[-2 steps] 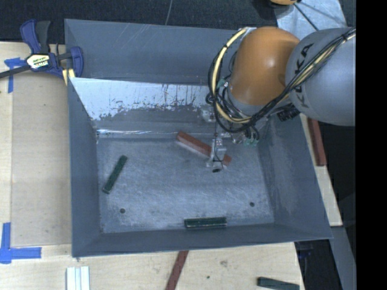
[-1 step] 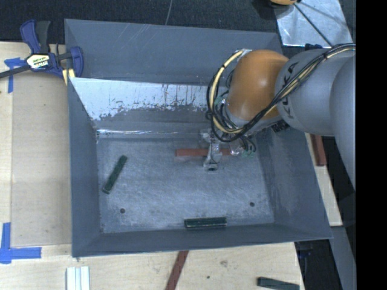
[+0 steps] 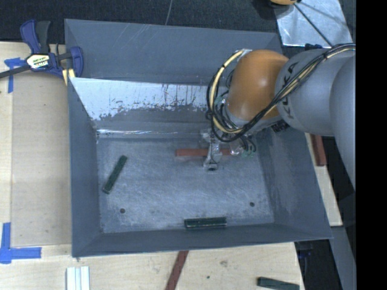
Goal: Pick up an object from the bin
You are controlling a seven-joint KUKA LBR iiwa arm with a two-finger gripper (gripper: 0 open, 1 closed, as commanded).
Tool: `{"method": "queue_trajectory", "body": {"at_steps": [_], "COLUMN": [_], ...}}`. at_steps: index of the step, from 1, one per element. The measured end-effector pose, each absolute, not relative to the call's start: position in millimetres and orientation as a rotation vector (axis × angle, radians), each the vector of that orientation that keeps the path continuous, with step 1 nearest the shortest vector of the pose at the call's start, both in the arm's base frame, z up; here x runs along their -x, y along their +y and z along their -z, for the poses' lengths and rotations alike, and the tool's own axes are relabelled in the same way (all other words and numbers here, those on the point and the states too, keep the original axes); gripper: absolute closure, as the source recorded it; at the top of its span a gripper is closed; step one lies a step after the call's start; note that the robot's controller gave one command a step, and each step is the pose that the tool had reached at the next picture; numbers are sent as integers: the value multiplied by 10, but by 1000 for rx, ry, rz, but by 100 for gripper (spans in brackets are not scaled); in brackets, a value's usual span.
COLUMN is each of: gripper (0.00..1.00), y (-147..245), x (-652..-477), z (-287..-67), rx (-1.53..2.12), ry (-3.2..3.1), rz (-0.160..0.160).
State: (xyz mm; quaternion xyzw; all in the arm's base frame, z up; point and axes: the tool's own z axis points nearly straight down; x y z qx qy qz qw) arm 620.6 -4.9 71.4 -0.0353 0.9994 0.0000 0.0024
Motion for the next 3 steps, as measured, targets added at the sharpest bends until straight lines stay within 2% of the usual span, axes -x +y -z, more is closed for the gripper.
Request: {"method": "queue_trajectory", "body": {"at_steps": [1, 2, 3], "gripper": [100, 100, 100], "y": [-36, 1, -29], "x": [-6183, -6188, -5974], "z": [-763, -1388, -1980], "rx": [109, 120, 200], "ry": [3139, 3134, 3138], "rz": [0, 0, -1]}}
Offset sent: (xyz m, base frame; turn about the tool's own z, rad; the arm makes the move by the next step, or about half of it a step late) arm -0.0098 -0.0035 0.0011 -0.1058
